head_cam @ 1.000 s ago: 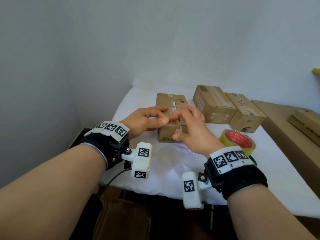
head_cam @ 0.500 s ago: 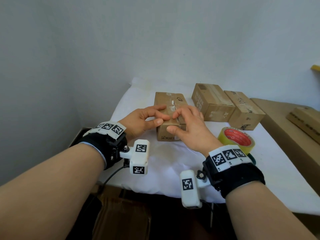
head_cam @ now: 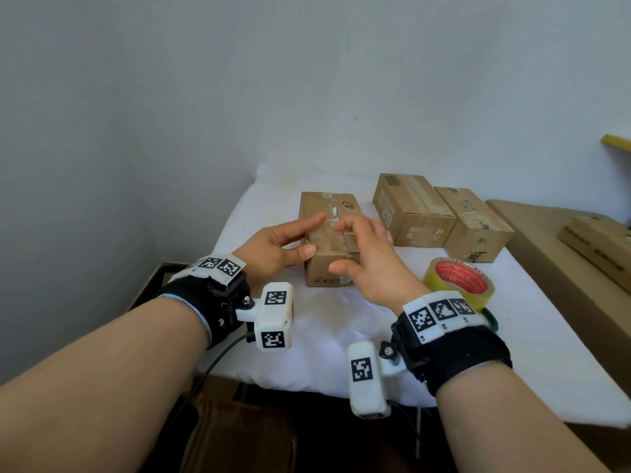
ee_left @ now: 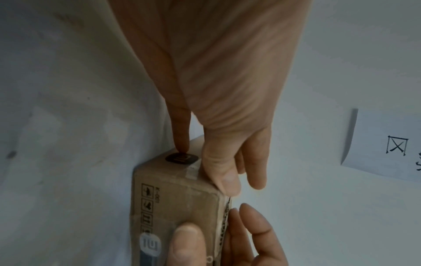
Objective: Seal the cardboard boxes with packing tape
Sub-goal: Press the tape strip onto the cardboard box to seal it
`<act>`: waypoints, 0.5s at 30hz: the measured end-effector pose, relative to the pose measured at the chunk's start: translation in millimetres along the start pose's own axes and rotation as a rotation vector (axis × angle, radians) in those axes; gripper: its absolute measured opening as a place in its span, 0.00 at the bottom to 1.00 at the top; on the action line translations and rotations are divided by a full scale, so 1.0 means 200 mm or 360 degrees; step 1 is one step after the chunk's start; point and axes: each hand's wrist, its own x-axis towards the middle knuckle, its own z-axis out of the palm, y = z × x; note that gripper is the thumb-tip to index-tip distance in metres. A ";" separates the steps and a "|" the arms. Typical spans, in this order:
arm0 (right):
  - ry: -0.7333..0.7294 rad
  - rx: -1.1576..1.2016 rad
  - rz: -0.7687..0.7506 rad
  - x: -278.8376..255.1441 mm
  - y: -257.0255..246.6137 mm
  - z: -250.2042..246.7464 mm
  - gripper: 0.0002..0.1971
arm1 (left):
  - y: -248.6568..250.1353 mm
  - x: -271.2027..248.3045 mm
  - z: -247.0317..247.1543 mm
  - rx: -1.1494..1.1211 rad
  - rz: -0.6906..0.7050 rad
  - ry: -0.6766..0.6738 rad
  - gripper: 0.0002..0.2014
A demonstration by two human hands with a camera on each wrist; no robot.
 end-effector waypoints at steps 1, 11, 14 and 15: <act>-0.0028 -0.0013 -0.0009 0.00 0.01 -0.01 0.30 | -0.01 0.00 0.00 -0.0068 -0.0026 0.0008 0.28; -0.0075 0.0277 -0.0010 0.00 0.05 -0.05 0.32 | 0.02 -0.01 0.03 -0.0194 -0.0143 0.0141 0.26; 0.0019 0.0114 -0.0015 0.00 0.04 -0.02 0.30 | 0.02 -0.02 0.03 -0.0112 -0.0128 0.0124 0.31; 0.0056 0.0069 -0.0018 0.00 0.03 0.00 0.29 | 0.02 -0.02 0.03 -0.0082 -0.0118 0.0132 0.31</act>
